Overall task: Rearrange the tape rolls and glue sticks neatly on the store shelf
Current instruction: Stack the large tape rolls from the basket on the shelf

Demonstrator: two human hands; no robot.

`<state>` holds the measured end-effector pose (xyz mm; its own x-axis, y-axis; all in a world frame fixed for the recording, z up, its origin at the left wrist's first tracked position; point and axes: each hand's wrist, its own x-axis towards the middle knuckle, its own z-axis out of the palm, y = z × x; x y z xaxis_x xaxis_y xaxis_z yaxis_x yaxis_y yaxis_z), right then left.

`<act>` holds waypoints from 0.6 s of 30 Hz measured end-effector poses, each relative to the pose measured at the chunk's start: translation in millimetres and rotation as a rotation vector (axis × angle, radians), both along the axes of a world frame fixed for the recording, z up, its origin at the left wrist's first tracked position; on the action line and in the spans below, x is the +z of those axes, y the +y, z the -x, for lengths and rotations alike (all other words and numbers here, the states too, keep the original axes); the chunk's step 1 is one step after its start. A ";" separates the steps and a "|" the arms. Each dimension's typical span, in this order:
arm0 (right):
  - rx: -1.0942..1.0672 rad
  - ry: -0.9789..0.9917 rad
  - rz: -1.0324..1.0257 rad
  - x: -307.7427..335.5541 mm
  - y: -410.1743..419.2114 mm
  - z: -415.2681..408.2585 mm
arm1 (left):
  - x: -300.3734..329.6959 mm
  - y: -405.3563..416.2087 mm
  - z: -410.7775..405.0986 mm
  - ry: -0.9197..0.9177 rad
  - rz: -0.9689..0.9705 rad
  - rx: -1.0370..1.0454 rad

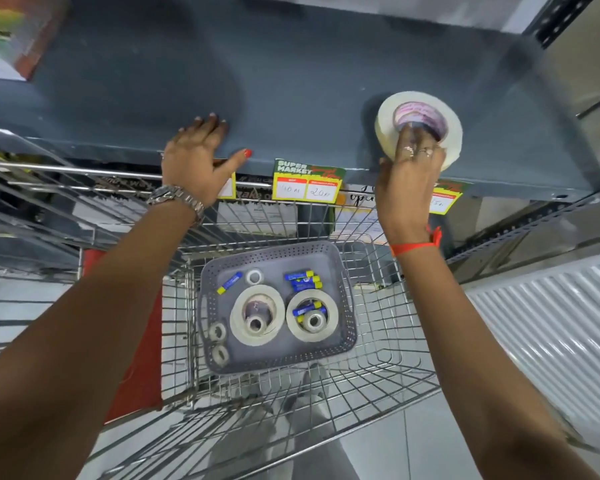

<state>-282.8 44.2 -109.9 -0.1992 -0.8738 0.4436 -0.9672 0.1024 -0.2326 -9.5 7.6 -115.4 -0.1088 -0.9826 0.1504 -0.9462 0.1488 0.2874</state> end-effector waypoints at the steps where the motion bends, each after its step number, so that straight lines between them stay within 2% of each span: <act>1: 0.036 -0.067 0.067 -6.2 6.3 -8.3 | -0.2 -0.5 -1.3 0.000 -0.002 0.003; 3: 0.183 -0.121 0.154 -23.8 27.4 -30.1 | -0.7 -1.4 -1.9 -0.019 -0.011 -0.007; 4: 0.271 -0.118 0.109 -39.1 40.3 -42.6 | -1.3 -1.5 -1.8 -0.033 -0.018 -0.014; 10: 0.706 0.068 -0.664 -151.8 104.0 -106.8 | -10.2 -1.4 2.8 -0.127 0.002 0.017; 12: 0.763 0.164 -0.927 -179.8 116.1 -118.8 | -14.5 -2.2 1.9 -0.139 0.024 0.018; 15: 0.839 0.324 -1.013 -207.1 126.7 -122.2 | -18.0 -4.5 1.3 -0.139 0.050 0.013; 18: 0.811 0.485 -1.064 -233.0 121.5 -121.0 | -23.0 -5.3 1.7 -0.144 0.071 0.035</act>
